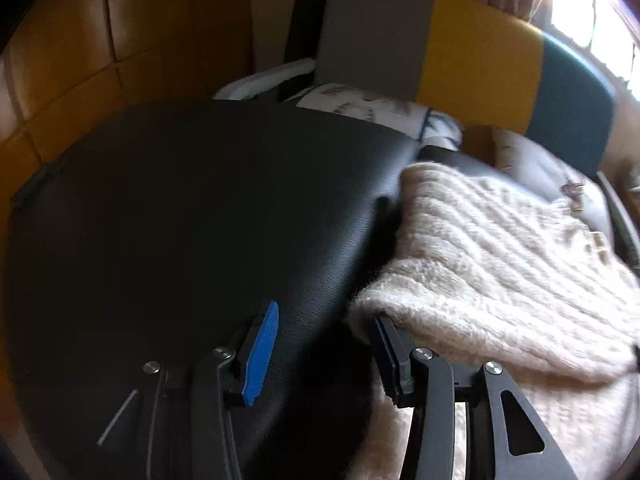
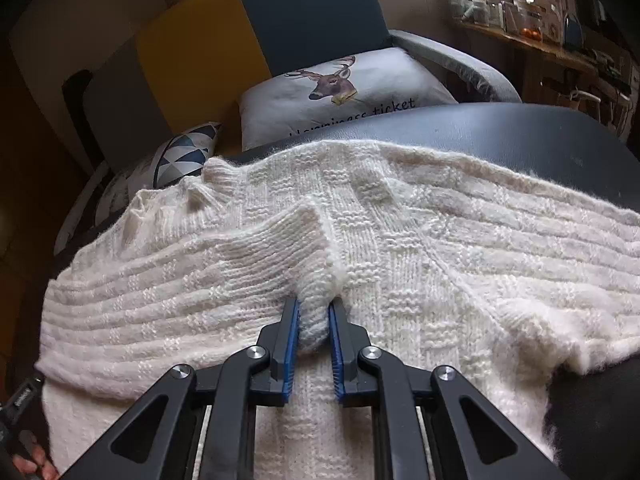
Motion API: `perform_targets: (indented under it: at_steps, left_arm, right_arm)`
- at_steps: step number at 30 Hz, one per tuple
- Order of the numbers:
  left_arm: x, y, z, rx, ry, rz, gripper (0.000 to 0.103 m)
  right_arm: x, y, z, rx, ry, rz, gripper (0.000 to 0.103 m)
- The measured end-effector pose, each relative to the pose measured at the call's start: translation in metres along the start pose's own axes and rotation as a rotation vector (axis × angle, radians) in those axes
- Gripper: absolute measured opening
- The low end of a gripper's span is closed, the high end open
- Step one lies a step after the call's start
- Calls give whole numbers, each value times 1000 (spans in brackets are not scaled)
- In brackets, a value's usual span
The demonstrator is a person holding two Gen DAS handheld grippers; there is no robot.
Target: Fold clothes
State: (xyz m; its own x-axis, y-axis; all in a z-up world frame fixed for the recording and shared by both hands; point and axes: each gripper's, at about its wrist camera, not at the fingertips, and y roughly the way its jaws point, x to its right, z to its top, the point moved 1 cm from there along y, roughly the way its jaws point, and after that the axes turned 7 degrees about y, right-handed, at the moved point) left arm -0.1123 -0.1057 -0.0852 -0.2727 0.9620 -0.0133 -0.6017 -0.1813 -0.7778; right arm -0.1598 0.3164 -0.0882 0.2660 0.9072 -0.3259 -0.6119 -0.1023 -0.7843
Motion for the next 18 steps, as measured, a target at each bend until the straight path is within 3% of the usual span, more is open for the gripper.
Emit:
perform_targets:
  at_steps: [4, 6, 9, 13, 18]
  left_arm:
    - [-15, -7, -6, -48, -12, -68, 60]
    - [-23, -20, -5, -45, -8, -27, 59]
    - [-36, -50, 2, 68, -49, 46, 60]
    - [-6, -57, 30, 159, -43, 10, 60]
    - [69, -17, 49, 129, 173, -36, 60]
  right_arm:
    - [3, 0, 3, -7, 20, 13, 12]
    - [4, 0, 5, -10, 21, 19, 12]
    - [7, -1, 4, 2, 34, 32, 12]
    - [10, -4, 0, 31, 51, 44, 12]
    - [12, -4, -2, 41, 53, 57, 12]
